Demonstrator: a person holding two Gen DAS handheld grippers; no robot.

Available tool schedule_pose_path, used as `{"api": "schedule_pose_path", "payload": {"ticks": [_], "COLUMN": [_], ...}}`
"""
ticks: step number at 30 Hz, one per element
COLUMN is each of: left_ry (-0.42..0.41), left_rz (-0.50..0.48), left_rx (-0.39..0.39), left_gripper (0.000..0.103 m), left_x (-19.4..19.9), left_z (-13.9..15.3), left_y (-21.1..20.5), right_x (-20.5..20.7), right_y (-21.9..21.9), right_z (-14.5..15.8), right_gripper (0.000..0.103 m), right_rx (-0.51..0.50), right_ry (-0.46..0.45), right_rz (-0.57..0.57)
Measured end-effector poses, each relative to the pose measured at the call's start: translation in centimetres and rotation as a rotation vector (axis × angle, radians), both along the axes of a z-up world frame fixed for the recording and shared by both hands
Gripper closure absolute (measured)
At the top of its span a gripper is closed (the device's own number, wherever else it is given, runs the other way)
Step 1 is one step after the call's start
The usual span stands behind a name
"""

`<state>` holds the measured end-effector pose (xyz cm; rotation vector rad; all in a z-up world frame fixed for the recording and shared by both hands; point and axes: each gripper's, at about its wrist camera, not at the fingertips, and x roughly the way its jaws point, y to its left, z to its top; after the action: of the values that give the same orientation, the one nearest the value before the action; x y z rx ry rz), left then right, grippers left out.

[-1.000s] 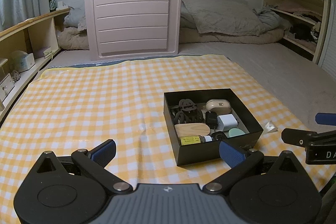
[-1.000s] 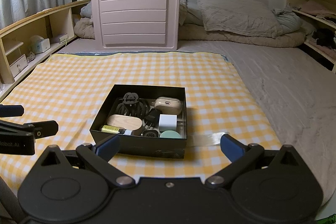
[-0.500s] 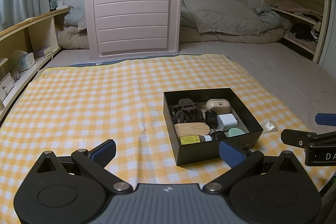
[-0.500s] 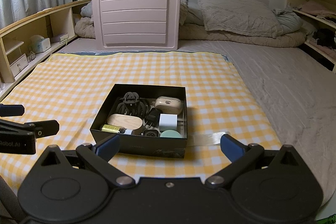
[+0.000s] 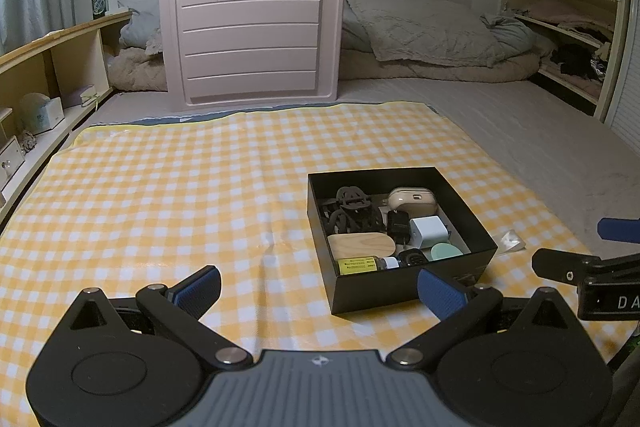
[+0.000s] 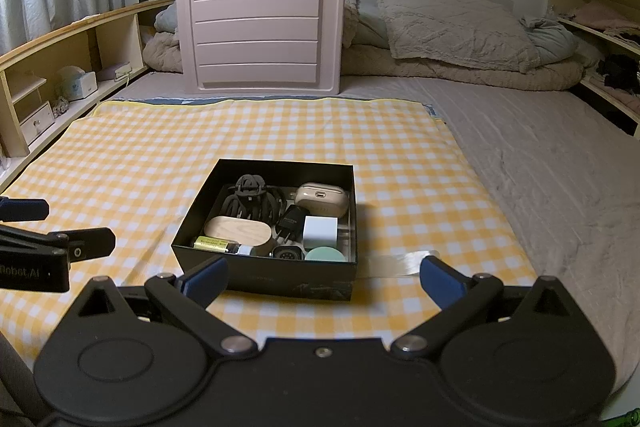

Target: Organize rigid objects

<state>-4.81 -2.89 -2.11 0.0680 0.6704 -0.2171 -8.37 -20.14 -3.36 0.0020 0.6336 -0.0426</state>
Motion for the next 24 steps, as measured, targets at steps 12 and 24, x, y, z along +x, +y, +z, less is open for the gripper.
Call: {"api": "schedule_pose_path", "payload": {"ticks": [12, 24], "left_ry": [0.004, 0.003], "left_rz": [-0.008, -0.014], "left_rx": [-0.009, -0.014], "left_gripper": [0.000, 0.000], "left_x": [-0.08, -0.08], "left_z": [0.06, 0.11], "left_y": [-0.12, -0.10], "right_x": [-0.02, -0.08], "right_y": [-0.01, 0.08], "right_z": [-0.02, -0.05], "right_gripper": [0.000, 0.000], "right_rx": [0.000, 0.000], "right_ry": [0.000, 0.001], "right_rz": [0.000, 0.002]}}
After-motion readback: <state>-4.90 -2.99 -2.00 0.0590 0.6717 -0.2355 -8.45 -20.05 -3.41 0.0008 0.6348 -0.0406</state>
